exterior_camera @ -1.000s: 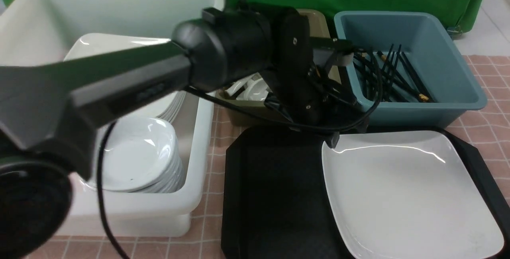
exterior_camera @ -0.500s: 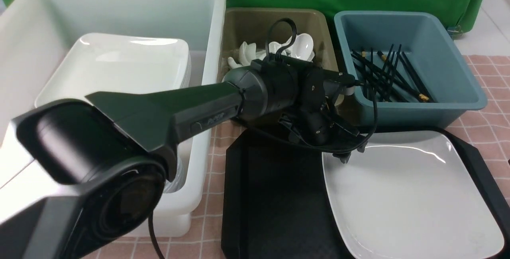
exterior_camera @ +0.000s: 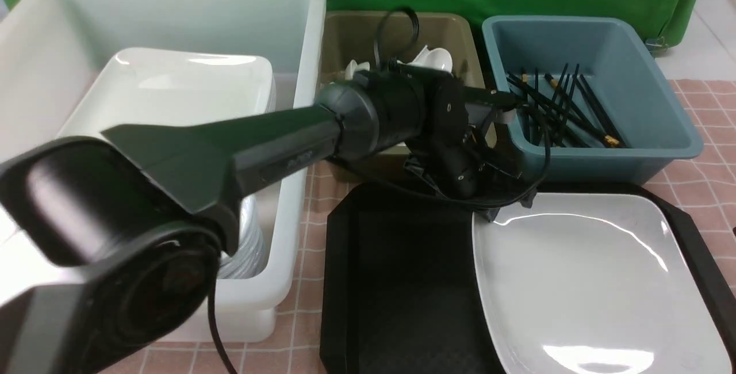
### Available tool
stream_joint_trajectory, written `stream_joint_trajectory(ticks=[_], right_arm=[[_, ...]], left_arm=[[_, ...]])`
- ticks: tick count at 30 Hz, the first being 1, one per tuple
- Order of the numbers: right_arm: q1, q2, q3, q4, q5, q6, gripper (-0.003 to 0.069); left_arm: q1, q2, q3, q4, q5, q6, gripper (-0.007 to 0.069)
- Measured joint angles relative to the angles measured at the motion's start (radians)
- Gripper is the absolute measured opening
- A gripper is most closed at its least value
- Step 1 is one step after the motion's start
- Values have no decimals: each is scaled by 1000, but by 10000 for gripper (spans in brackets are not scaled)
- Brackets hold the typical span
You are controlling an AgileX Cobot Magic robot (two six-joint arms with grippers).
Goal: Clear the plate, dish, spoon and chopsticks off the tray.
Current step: Use the left arm to grab a plate from the dinner plate
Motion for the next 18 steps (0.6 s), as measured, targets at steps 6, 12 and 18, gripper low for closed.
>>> stream_joint_trajectory(ticks=[6,12,18], right_arm=[[0,0,-114,0,31,-5,30],[0,0,-183,0,33,-16,30],[0,0,-195,4,33,-19,30]], left_arm=[[-6,-145,0,-10,75,69,28],[-6,-269,0,-11,114,120,13],[-6,-402,2,-2,149,140,17]])
